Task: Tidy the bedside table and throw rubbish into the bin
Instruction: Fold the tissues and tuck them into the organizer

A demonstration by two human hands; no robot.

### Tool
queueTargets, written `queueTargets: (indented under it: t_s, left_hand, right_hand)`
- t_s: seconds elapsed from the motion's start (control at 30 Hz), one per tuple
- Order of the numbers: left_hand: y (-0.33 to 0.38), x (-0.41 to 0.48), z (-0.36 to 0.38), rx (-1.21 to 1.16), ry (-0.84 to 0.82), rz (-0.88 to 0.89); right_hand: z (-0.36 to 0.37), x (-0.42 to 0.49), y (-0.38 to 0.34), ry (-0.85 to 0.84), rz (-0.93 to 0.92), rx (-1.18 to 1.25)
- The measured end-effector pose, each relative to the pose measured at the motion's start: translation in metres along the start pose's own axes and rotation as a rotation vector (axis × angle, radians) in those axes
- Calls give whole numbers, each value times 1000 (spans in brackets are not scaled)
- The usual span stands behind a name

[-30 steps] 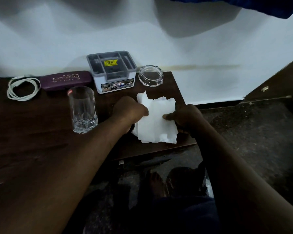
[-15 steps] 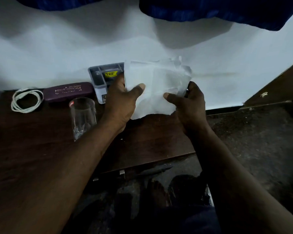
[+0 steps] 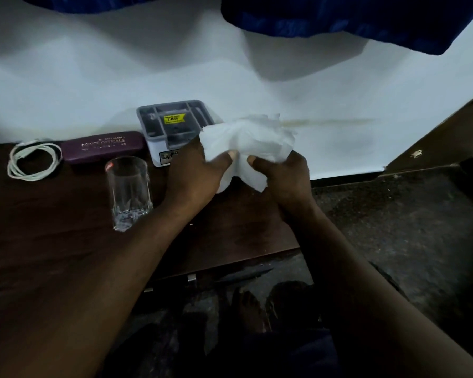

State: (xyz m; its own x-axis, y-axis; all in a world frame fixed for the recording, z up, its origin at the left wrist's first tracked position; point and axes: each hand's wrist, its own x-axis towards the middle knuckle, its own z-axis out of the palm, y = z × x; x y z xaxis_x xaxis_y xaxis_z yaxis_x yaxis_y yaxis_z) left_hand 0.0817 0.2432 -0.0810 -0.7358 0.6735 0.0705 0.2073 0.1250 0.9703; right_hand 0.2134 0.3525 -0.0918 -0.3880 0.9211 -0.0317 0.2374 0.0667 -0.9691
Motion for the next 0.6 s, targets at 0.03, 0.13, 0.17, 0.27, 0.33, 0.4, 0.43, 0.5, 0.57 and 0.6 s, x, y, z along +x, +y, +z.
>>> queueTargets:
  t_s: [0.03,0.13,0.17,0.27,0.33,0.4,0.43,0.5,0.57,0.6]
  left_hand:
    - [0,0,-1,-3,-3,-2]
    - [-12,-1,-2,49,-49,-93]
    - [-16,-2,-1,77,-66,-123]
    - [-19,-3,2,149,-65,-104]
    - [-11,-2,3,177,-35,-48]
    - [-6,-1,4,181,8,-20]
    - [-6,-1,4,183,17,-14]
    - [-8,-3,3,163,-14,-19]
    - [-13,-4,1,154,-78,-72]
    - [-16,-4,1,163,-101,-102]
  right_hand:
    - [0,1,1,-9,-1,18]
    - [4,-3,7,-62,35,44]
    - [5,-4,11,-64,51,56]
    - [7,-3,16,-15,51,26]
    - [6,1,12,20,33,-35]
    - [4,4,4,42,16,-58]
    - [3,4,2,40,2,-56]
    - [4,2,0,26,-8,-56]
    - [6,-2,5,-14,30,-45]
    - [8,-4,8,-34,49,-48]
